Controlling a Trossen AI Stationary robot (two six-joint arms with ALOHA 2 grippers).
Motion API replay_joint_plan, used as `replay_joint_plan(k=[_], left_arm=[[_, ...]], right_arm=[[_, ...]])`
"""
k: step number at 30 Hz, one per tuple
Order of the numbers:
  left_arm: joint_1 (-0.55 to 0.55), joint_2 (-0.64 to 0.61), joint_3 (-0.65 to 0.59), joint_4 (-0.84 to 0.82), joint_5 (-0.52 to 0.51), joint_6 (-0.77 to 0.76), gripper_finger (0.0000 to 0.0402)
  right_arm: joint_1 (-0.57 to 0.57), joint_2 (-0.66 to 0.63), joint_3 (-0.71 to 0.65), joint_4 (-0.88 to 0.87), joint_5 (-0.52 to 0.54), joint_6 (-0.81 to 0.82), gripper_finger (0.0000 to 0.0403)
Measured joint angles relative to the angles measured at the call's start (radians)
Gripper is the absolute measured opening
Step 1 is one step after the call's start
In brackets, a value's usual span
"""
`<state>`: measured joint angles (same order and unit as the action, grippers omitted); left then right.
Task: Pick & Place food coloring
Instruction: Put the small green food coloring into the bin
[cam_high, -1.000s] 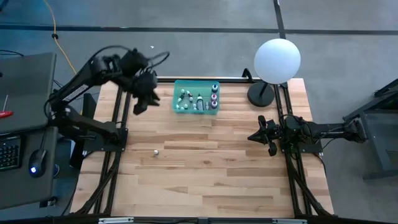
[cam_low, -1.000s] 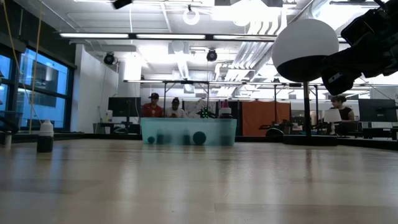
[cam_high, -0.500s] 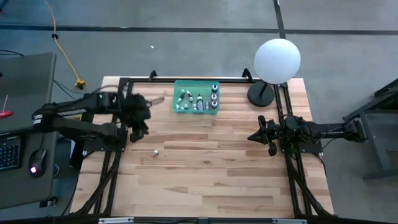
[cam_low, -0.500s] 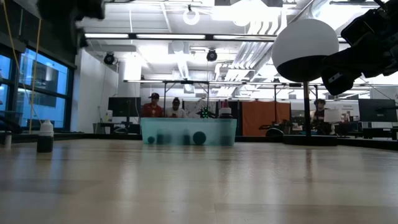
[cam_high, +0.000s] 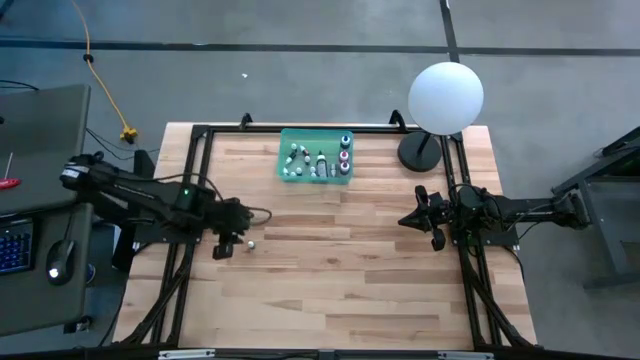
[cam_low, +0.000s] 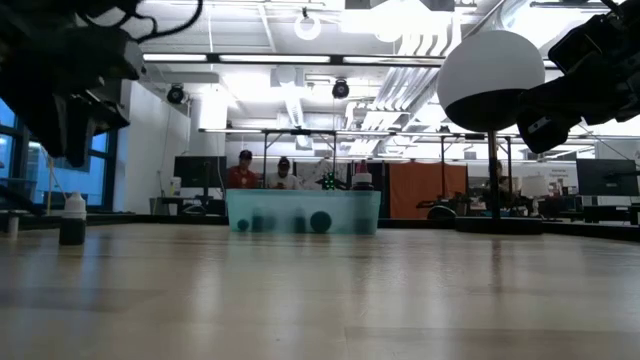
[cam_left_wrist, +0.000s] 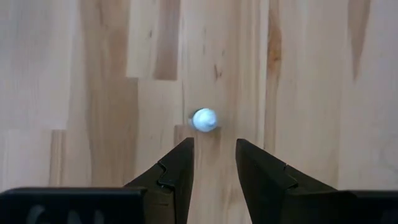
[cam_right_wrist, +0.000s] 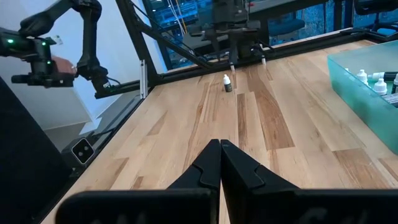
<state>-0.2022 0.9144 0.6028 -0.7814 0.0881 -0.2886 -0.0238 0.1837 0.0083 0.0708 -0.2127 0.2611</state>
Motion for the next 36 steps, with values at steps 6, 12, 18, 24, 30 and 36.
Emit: replay_joint_plan(k=[6,12,18,24,30,36], left_arm=[[-0.12,0.041,0.0,0.05,-0.102,-0.013,0.0117],[-0.169,0.116,0.0,0.092,-0.159,-0.038,0.0117],[-0.172,0.205,0.001,0.155,-0.167,-0.039,0.0117],[-0.171,0.232,-0.002,0.14,-0.187,-0.055,0.0117],[-0.171,0.23,0.0,0.143,-0.182,-0.065,0.0117],[-0.171,0.23,0.0,0.136,-0.182,-0.081,0.0118]], right_arm=[[0.0,0.0,0.0,0.0,0.0,0.0,0.0],[0.0,0.0,0.0,0.0,0.0,0.0,0.0],[0.0,0.0,0.0,0.0,0.0,0.0,0.0],[0.0,0.0,0.0,0.0,0.0,0.0,0.0],[0.0,0.0,0.0,0.0,0.0,0.0,0.0],[0.0,0.0,0.0,0.0,0.0,0.0,0.0]])
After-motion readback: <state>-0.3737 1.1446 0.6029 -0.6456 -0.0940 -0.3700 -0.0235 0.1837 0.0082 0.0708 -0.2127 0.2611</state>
